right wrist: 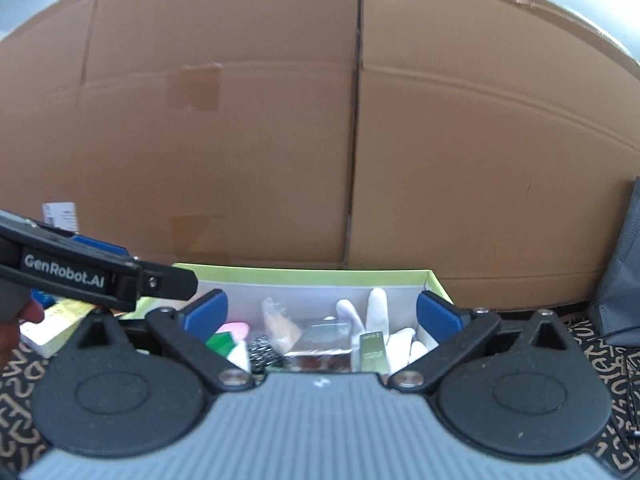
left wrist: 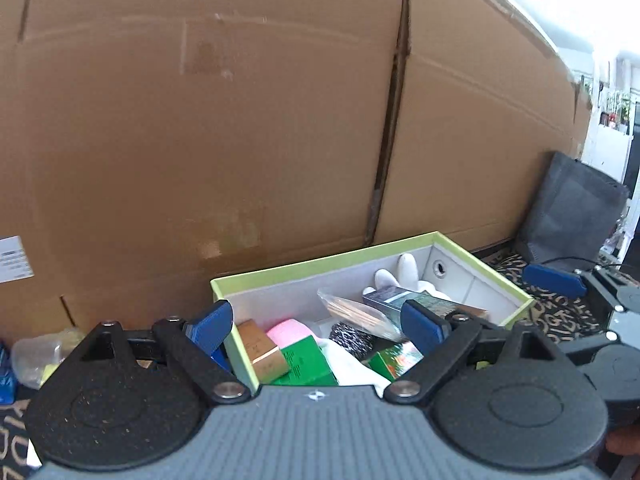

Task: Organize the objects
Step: 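Move both tools back toward the white medicine box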

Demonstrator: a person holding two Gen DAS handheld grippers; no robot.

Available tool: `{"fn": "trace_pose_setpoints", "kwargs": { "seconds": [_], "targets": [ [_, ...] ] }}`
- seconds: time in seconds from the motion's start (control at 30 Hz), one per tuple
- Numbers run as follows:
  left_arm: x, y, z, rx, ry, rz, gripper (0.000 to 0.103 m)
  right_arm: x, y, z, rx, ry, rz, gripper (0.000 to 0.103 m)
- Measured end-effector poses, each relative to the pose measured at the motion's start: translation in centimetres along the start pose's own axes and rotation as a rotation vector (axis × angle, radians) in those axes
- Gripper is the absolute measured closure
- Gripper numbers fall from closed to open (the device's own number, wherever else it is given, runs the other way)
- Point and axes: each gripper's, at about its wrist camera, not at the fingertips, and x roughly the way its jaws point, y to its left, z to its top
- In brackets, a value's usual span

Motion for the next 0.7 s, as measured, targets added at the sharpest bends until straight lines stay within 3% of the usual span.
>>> {"fn": "trace_pose_setpoints", "kwargs": {
  "seconds": [0.27, 0.43, 0.7],
  "targets": [
    [-6.1, -0.3, -2.5, 0.025, -0.016, -0.027, 0.009, -6.5, 2.2, -2.4, 0.082, -0.007, 0.117, 0.000],
    [-9.8, 0.7, -5.5, 0.034, 0.027, -0.030, 0.008, -8.4, 5.5, -3.7, 0.124, 0.055, 0.201, 0.000],
    [-14.3, 5.7, -10.0, -0.008, 0.137, 0.089, 0.008, -10.2, 11.6, -4.9, 0.014, 0.144, 0.318, 0.000]
  ]
}}
